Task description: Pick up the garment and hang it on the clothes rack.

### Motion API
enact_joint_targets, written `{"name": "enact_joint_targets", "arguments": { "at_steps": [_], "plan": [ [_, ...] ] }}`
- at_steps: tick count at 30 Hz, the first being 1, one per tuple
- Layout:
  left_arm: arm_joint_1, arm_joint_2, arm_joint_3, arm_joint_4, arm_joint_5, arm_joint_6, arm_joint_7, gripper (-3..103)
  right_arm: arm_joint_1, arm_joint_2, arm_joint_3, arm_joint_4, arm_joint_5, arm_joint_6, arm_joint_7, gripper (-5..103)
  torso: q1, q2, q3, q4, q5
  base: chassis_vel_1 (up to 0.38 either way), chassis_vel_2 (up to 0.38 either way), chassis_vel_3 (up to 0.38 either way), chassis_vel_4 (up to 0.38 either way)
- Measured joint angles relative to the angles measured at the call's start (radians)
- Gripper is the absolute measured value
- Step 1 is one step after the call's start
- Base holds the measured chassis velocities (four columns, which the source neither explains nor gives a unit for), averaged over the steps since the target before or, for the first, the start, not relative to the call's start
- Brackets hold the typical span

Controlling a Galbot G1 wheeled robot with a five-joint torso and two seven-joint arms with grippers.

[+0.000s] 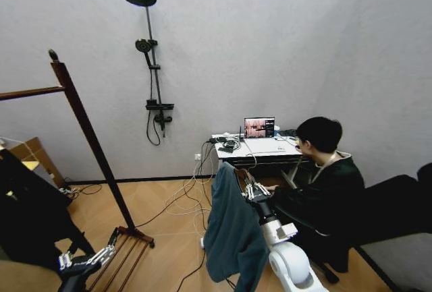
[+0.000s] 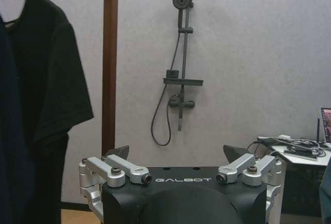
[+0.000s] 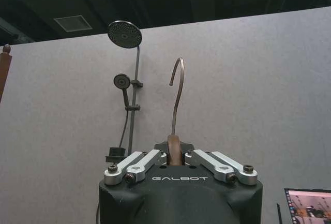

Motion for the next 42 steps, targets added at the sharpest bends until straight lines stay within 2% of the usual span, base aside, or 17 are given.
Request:
{"name": "enact_joint_targets", "arguments": {
  "at_steps": [25,38,42],
  "plan": [
    [0.000,0.000,0.000,0.000,0.000,0.000,0.000,100,0.041,-0.034,0.016,0.014,0.035,-0.031,0.021,9,0.000,0.000,0.000,0.0000,0.0001,0.110,0.108,0.112,0.104],
    [0.000,0.000,0.000,0.000,0.000,0.000,0.000,100,0.082,-0.050,0.028,0.013,0.070,-0.041,-0.005,9,0.000,0.000,0.000,0.0001,0.0001,0.132,0.127,0.132,0.122],
    [0.000,0.000,0.000,0.000,0.000,0.000,0.000,100,0.097,-0.060,0.041,0.012,0.073,-0.068,-0.004,9,0.000,0.000,0.000,-0.0001,0.0000,0.143,0.130,0.106,0.131]
  ]
}}
